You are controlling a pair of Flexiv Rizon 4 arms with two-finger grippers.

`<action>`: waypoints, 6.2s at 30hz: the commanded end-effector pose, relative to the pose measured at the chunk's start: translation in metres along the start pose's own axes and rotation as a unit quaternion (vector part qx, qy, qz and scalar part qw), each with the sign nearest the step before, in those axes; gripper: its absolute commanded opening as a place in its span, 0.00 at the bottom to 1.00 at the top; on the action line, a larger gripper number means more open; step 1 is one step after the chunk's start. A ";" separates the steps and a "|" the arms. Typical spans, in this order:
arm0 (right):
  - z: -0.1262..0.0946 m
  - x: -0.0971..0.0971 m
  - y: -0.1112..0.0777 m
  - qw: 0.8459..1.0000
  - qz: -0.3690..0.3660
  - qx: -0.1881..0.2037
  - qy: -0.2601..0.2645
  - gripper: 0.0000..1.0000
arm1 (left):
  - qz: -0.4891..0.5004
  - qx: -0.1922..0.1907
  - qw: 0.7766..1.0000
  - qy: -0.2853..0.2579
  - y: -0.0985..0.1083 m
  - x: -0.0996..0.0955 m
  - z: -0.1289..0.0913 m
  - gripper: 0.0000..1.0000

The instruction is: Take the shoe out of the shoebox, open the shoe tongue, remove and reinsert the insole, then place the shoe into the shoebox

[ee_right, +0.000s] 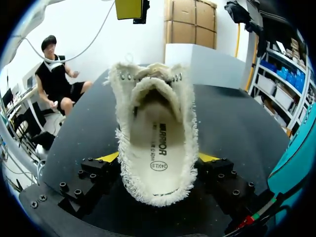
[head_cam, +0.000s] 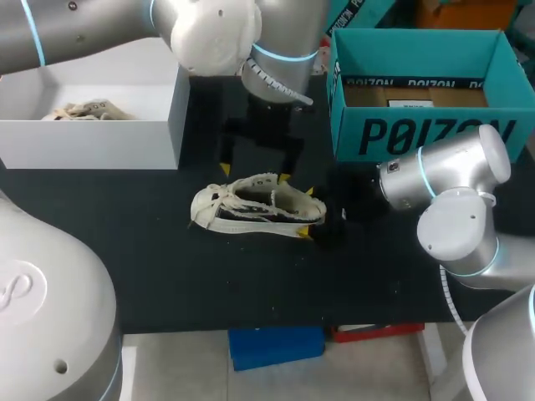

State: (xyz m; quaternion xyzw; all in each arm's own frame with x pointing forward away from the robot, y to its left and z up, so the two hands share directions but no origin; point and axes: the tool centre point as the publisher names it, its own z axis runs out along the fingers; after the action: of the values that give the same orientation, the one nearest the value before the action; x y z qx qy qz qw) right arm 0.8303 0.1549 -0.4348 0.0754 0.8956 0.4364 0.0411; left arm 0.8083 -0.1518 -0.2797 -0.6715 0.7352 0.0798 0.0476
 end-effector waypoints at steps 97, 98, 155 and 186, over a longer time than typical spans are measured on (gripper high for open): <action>0.000 0.000 -0.001 1.000 0.001 0.000 -0.001 0.00 | 0.064 0.062 0.986 -0.142 -0.027 0.019 0.061 0.00; 0.000 0.000 -0.001 1.000 0.001 0.000 -0.001 0.00 | 0.062 0.064 0.987 -0.136 -0.027 0.017 0.058 0.00; 0.000 0.000 -0.001 1.000 0.001 0.000 -0.001 0.00 | -0.067 0.018 0.996 -0.057 -0.015 -0.111 0.103 1.00; 0.000 0.000 -0.001 1.000 0.001 0.000 -0.001 0.00 | 0.616 0.091 0.762 0.175 -0.017 -0.017 0.016 0.00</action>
State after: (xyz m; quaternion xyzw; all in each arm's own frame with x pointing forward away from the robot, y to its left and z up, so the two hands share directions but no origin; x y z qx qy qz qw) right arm 0.8302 0.1560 -0.4347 0.0754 0.8958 0.4361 0.0410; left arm 0.8179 -0.1299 -0.2883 -0.4270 0.9032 -0.0441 -0.0014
